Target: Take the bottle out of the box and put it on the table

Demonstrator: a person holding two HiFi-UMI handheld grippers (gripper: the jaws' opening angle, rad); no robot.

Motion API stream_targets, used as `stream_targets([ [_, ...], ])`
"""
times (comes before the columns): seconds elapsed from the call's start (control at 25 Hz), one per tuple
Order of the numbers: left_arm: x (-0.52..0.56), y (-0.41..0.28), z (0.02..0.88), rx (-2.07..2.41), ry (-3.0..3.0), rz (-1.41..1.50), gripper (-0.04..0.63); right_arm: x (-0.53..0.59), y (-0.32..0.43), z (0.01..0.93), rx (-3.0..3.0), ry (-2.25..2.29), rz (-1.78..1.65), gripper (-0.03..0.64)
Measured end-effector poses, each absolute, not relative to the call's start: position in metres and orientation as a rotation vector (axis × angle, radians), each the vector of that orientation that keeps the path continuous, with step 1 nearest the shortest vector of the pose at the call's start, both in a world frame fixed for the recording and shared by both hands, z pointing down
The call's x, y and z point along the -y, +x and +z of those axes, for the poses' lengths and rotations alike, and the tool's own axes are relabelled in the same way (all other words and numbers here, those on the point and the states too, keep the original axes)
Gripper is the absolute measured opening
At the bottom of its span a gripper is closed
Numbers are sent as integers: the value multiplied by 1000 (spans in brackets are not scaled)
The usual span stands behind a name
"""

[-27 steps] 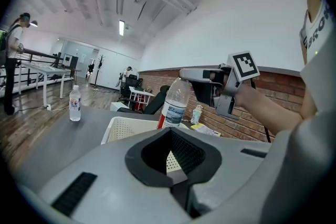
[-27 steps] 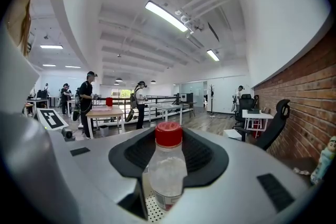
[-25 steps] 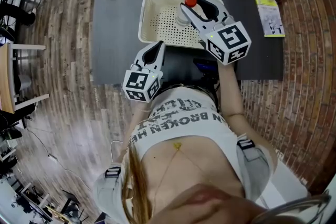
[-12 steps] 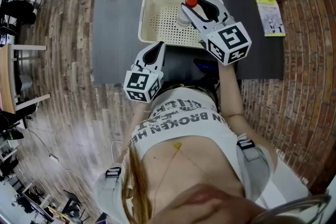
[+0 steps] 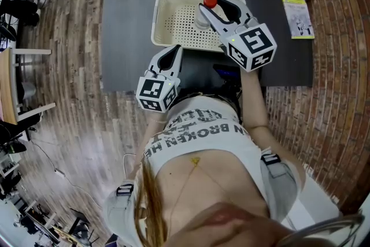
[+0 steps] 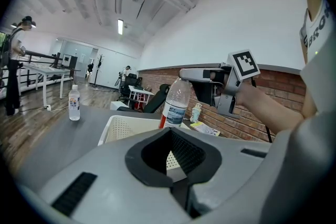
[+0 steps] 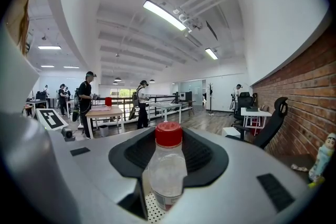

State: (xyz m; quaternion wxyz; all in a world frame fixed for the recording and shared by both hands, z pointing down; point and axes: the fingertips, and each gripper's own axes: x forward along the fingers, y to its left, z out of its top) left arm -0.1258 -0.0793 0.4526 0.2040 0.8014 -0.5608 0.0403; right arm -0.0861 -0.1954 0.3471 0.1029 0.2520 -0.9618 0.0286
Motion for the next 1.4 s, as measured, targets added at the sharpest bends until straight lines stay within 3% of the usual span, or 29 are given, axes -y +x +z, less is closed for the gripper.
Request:
stream_targets([
  [0.52,88,-100,454,1498,2275,127,5,203,-52,342,2825,829,80,153],
  [1.4,106,-40,458,1392,2338,159,5,234,73,340,2701,1151,95,153],
])
